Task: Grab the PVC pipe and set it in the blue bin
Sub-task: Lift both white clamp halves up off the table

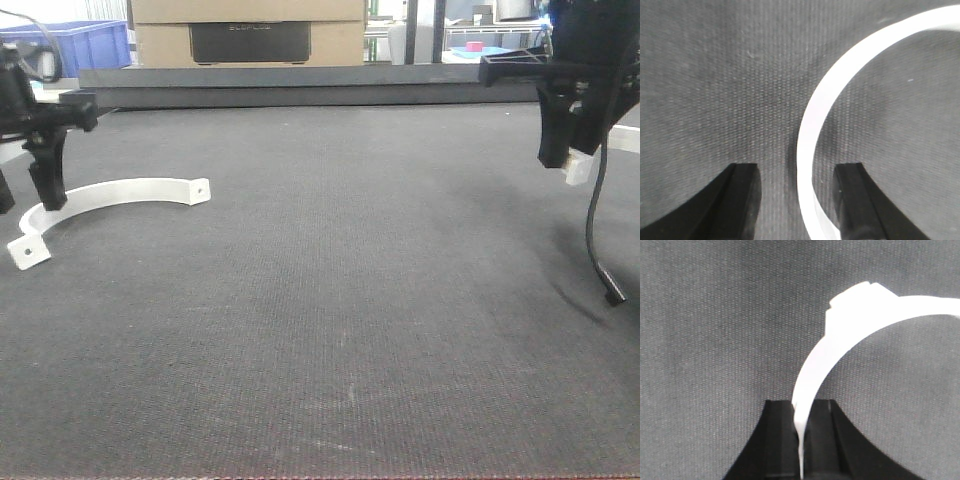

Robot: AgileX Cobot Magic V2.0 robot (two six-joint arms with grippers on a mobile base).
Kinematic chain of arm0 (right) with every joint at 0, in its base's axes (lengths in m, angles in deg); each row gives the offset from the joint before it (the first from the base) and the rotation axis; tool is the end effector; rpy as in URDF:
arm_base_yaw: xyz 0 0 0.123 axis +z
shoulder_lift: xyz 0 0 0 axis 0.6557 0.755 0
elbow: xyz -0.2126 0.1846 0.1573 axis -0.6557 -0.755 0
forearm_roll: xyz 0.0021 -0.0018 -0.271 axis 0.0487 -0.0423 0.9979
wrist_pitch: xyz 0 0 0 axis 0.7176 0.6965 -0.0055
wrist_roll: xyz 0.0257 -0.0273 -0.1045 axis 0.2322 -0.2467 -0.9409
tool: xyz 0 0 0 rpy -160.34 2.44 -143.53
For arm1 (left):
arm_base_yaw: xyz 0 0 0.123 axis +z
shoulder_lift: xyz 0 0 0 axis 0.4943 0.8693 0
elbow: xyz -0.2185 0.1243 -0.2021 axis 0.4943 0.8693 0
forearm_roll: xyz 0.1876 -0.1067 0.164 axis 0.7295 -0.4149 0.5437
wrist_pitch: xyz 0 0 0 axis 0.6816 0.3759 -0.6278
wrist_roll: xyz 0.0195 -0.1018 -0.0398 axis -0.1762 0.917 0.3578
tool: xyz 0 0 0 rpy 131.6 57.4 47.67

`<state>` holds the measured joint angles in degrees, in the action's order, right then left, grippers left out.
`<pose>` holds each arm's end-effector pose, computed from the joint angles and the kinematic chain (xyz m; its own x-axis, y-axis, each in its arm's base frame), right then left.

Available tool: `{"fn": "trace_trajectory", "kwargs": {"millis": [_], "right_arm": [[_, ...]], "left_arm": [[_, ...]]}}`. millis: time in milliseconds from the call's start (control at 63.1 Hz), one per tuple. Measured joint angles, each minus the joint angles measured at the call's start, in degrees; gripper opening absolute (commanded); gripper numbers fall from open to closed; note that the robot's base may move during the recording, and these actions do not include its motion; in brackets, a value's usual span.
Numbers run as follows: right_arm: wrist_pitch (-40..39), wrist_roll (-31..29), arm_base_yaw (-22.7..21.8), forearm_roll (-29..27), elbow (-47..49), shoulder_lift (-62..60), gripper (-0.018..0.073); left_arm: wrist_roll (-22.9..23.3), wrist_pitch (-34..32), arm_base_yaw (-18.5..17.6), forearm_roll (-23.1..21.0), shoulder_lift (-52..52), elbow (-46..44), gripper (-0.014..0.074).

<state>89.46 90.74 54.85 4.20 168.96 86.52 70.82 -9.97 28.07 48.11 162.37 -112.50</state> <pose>0.4204 0.1051 0.2724 -0.9733 -0.0762 -0.2165 -0.0881 0.9951 0.0458 0.4645 -0.0131 0.2236 -0.9801 -0.0286 -0.1967 -0.0261 0.9995 -0.0155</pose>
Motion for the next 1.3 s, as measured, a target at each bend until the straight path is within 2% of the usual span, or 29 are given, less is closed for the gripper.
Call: {"fn": "trace_trajectory", "kwargs": {"millis": [412,491,554,744,1077,1299], "right_arm": [[0.0,-0.15,0.0,0.0,0.0,0.23,-0.0154],[0.0,-0.15,0.0,0.0,0.0,0.23,-0.0154],[0.0,-0.15,0.0,0.0,0.0,0.23,-0.0154],[0.0,-0.03,0.0,0.0,0.0,0.23,-0.0154],[0.0,-0.03,0.0,-0.1,0.0,0.09,-0.0154],[-0.48,-0.13,0.0,-0.1,0.0,-2.24,-0.0154]], "left_arm": [[-1.38,0.0,0.0,0.0,1.97,0.0,0.0263],[-1.41,0.0,0.0,0.0,2.21,0.0,0.0241],[-1.41,0.0,0.0,0.31,2.21,0.0,0.018],[-1.51,0.23,0.0,0.31,2.21,0.0,-0.0115],[-1.51,1.84,0.0,-0.08,1.85,0.0,-0.0111],[-1.41,2.32,0.0,-0.08,-2.98,0.0,-0.0111]]}}
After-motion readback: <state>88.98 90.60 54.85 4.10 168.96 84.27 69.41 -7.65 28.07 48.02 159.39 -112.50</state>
